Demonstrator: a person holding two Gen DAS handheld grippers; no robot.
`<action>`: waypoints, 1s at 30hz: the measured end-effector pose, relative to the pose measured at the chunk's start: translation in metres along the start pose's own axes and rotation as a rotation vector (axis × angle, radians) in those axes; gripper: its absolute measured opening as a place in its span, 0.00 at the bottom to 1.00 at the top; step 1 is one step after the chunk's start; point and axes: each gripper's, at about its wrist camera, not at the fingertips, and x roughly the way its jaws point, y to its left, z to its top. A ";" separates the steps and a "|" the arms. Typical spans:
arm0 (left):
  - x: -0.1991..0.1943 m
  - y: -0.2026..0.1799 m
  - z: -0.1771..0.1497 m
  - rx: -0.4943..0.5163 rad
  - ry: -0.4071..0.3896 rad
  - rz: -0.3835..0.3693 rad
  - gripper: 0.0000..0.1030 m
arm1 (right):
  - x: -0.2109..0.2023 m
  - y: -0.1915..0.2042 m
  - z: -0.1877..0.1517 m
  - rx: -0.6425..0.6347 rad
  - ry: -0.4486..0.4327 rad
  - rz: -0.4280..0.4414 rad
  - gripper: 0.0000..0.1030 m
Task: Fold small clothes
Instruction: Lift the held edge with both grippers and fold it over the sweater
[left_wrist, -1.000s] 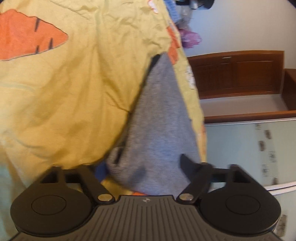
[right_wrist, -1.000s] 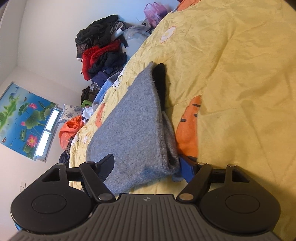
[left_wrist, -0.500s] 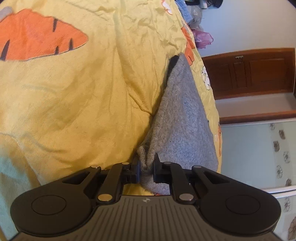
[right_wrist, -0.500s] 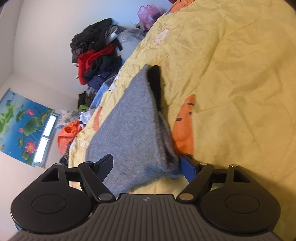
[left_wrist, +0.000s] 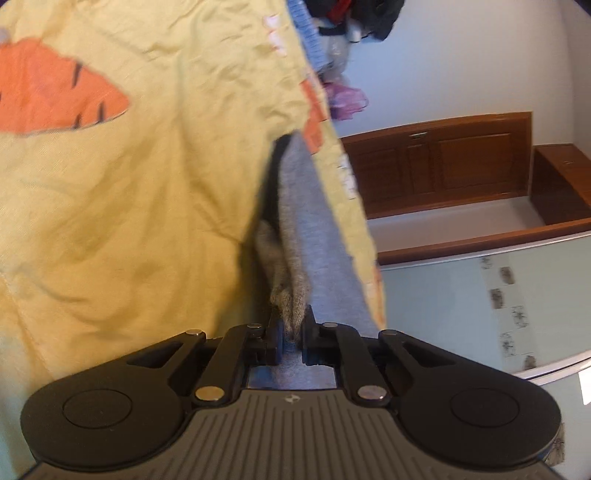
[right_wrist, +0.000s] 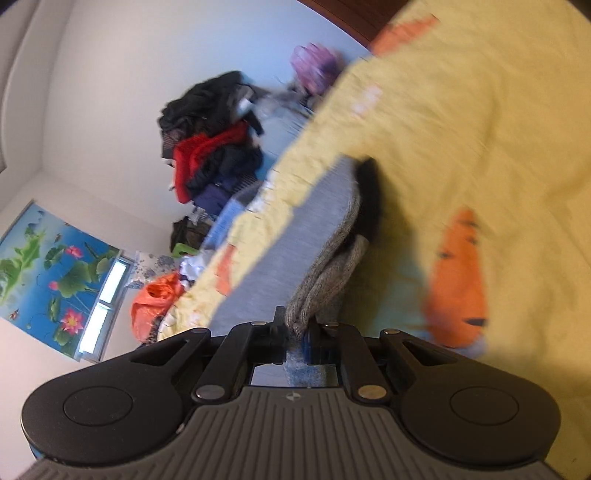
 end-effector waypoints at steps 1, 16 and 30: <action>-0.005 -0.007 0.001 0.014 -0.007 -0.007 0.08 | -0.003 0.010 0.003 -0.022 -0.007 0.006 0.14; -0.095 -0.017 -0.037 0.067 0.031 0.050 0.07 | -0.089 0.020 -0.046 -0.091 -0.003 0.062 0.14; -0.197 0.066 -0.103 0.023 -0.003 0.272 0.07 | -0.149 -0.051 -0.122 -0.113 0.052 -0.240 0.39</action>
